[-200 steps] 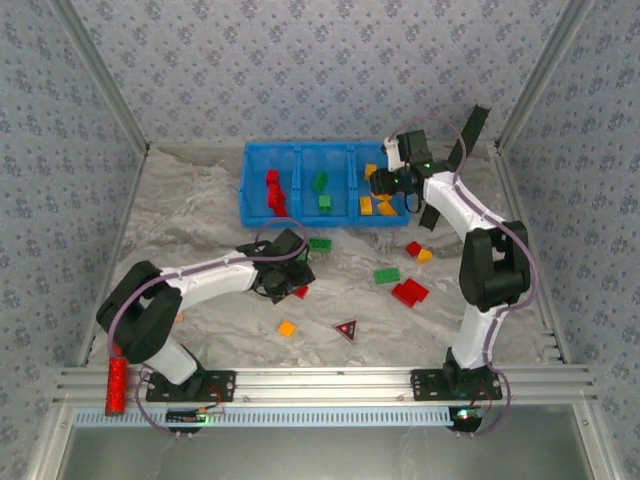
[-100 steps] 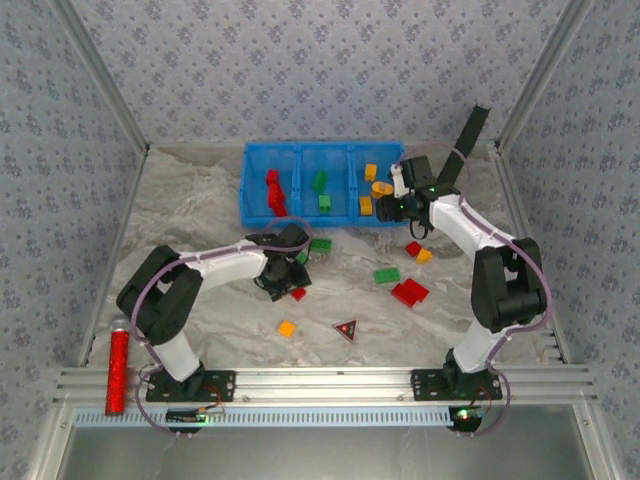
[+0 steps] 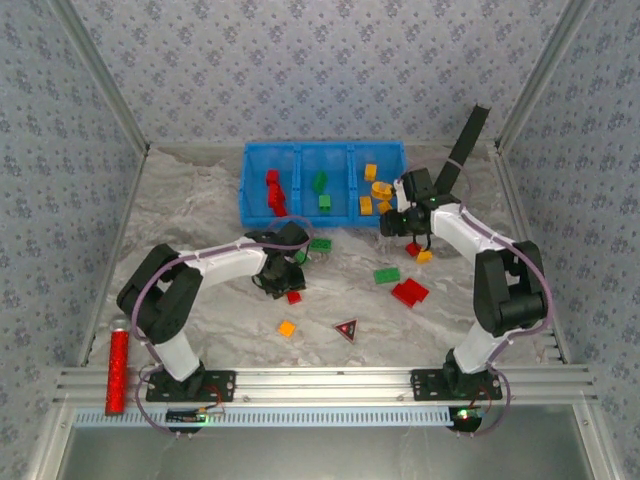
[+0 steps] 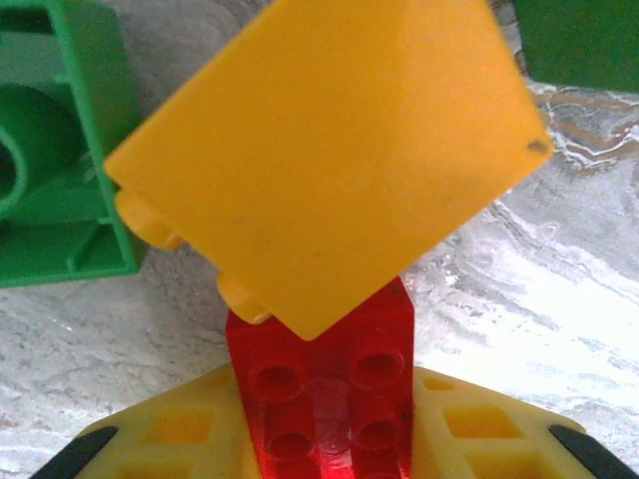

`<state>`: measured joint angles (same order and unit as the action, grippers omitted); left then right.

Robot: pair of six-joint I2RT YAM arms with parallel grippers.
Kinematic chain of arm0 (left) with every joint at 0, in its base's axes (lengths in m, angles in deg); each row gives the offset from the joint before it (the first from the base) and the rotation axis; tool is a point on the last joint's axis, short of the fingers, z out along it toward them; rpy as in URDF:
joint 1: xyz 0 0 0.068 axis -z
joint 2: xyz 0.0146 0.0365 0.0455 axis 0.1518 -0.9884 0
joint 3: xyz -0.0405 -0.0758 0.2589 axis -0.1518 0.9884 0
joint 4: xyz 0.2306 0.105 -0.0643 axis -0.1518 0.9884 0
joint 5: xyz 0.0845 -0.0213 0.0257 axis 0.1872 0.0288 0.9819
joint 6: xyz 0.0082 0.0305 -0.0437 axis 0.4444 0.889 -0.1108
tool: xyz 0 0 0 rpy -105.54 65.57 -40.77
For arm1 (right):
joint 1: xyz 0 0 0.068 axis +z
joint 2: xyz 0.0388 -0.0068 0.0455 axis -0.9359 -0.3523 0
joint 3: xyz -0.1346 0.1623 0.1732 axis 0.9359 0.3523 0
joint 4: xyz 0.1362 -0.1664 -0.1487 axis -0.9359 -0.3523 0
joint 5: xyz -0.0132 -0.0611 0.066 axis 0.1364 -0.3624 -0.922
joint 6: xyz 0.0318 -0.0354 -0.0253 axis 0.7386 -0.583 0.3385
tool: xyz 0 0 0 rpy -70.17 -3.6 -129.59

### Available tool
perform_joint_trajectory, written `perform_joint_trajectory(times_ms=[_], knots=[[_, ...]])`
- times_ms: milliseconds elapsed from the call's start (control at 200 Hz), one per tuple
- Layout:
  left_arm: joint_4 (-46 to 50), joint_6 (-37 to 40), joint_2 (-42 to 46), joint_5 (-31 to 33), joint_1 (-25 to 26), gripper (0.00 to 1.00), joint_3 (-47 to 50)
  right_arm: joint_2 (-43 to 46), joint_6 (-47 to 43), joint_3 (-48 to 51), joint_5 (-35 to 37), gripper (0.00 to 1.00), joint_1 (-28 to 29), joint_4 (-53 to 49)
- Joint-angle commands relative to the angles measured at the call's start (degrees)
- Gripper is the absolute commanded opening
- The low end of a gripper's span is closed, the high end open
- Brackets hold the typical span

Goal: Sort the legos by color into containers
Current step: Pick up the lego from the center of the table, then place the lego in the container.

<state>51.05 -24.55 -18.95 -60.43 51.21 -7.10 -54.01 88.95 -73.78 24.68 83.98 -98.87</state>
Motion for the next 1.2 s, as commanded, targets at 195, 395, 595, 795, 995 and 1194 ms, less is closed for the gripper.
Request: perform_joint_trajectory(times_ms=[195, 395, 595, 795, 995, 1194], knots=[[16.8, 11.6, 3.0, 5.3, -0.1, 0.27, -12.4, 7.3, 2.5, 5.0, 1.3, 0.56, 2.6, -6.1], [18.8, 17.3, 3.5, 10.7, -2.8, 0.28, -21.7, 10.8, 5.0, 8.3, -0.1, 0.65, 4.5, -7.9], [15.1, 24.7, 1.1, 15.0, -9.4, 0.28, -28.3, 12.3, 6.5, 10.3, 0.8, 0.72, 7.9, -8.0], [13.0, 32.0, -5.9, 19.1, -15.6, 0.29, -40.2, 12.8, 10.0, 11.3, 2.7, 0.73, 9.5, -10.5], [13.2, 36.1, -15.2, 19.5, -18.9, 0.29, -51.4, 10.6, 9.6, 12.1, 3.5, 0.84, 10.2, -10.4], [14.6, 37.0, -22.6, 16.9, -21.5, 0.29, -59.4, 8.9, 10.2, 14.3, 4.6, 0.87, 11.8, -8.9]])
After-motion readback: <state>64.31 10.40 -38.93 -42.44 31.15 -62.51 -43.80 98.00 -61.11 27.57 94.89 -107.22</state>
